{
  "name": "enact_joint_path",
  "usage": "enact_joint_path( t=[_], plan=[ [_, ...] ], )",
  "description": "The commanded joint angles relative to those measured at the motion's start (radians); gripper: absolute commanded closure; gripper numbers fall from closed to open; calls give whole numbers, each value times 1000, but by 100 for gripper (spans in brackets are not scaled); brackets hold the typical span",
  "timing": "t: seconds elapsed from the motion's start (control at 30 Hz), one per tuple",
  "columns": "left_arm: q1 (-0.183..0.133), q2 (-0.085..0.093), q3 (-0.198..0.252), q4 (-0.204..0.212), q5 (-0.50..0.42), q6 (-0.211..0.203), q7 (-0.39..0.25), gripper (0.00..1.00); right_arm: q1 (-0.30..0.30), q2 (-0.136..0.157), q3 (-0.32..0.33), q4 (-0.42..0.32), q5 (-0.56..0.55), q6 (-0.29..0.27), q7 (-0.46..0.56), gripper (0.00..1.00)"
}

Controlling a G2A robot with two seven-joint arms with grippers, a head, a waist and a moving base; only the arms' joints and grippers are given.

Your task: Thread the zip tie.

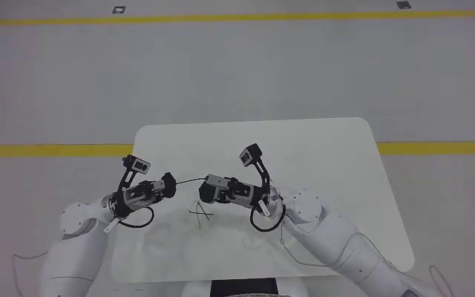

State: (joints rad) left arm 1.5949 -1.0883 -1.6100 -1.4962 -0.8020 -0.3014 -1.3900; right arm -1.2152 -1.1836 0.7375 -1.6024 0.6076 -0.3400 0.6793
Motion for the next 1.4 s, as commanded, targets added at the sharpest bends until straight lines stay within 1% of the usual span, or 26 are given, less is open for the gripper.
enact_joint_path(
  t=[0.0, 0.07, 0.1, 0.2, 0.63, 0.93, 1.2, 1.27, 1.37],
  plan=[
    [0, 0, 0, 0, 0, 0, 0, 100, -1, -5, 2, 7, 15, 0, 14, 75],
    [0, 0, 0, 0, 0, 0, 0, 100, 0, -12, 6, 16, 18, 0, 26, 80],
    [0, 0, 0, 0, 0, 0, 0, 100, -1, -14, 7, 17, 21, 0, 31, 85],
    [0, 0, 0, 0, 0, 0, 0, 100, -5, -23, 13, 24, 19, 0, 43, 87],
    [0, 0, 0, 0, 0, 0, 0, 100, -12, -49, 30, 55, 8, 0, 68, 84],
    [0, 0, 0, 0, 0, 0, 0, 100, -9, -64, 36, 76, 7, 0, 64, 91],
    [0, 0, 0, 0, 0, 0, 0, 100, -7, -73, 40, 92, 5, 0, 63, 89],
    [0, 0, 0, 0, 0, 0, 0, 100, -8, -75, 42, 95, 4, 1, 63, 85],
    [0, 0, 0, 0, 0, 0, 0, 100, -8, -78, 43, 98, 4, 2, 63, 88]
  ],
)
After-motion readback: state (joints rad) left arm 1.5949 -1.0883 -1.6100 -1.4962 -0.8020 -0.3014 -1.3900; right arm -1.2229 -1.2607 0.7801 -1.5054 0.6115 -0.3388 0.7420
